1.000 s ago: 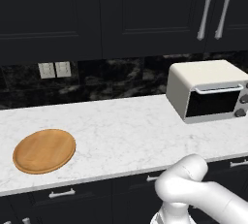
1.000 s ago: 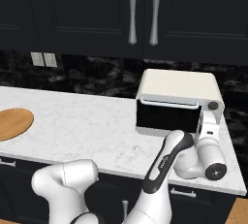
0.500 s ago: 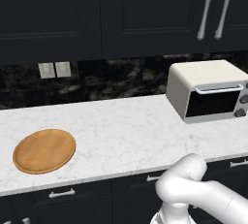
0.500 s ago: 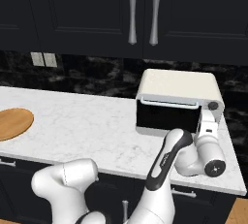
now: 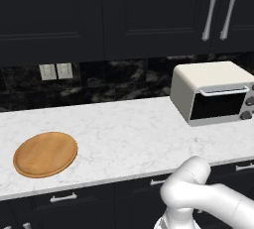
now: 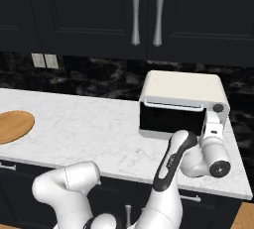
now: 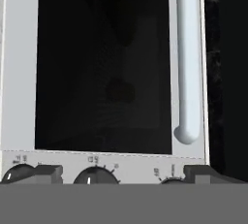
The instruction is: Pick up the kebab skewer and baguette bread, and place them inside the toaster oven. Close the toaster oven door and start by setting the timer.
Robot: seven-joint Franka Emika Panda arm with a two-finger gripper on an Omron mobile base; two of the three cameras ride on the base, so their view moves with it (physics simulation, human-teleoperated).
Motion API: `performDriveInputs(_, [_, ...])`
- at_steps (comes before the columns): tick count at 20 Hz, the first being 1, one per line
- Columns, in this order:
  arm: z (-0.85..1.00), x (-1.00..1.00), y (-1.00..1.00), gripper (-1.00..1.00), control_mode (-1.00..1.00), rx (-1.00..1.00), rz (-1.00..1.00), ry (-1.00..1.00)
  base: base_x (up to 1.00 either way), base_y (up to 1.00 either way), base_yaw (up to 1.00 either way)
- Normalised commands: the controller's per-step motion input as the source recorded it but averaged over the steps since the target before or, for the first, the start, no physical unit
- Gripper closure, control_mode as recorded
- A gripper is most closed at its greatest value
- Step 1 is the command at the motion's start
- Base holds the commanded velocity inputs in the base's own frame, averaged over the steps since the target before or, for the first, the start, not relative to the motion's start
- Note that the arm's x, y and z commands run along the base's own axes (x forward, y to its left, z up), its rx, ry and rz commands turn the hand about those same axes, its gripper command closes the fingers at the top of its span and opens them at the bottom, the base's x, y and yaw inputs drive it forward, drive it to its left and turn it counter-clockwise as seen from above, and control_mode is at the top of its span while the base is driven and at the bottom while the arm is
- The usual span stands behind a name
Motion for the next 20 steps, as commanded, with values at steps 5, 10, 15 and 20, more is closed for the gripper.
performDriveInputs(5, [-0.12,0.26,-0.22,-1.0,-1.0,0.0,0.0,0.0,0.0,0.0,0.0])
performDriveInputs(10, [-0.1,0.17,-0.21,-1.0,-1.0,0.0,0.0,0.0,0.0,0.0,0.0])
performDriveInputs(15, [-0.21,0.07,-0.07,-1.0,-1.0,0.0,0.0,0.0,0.0,0.0,0.0])
performDriveInputs(20, [-0.26,0.07,0.0,-1.0,-1.0,0.0,0.0,0.0,0.0,0.0,0.0])
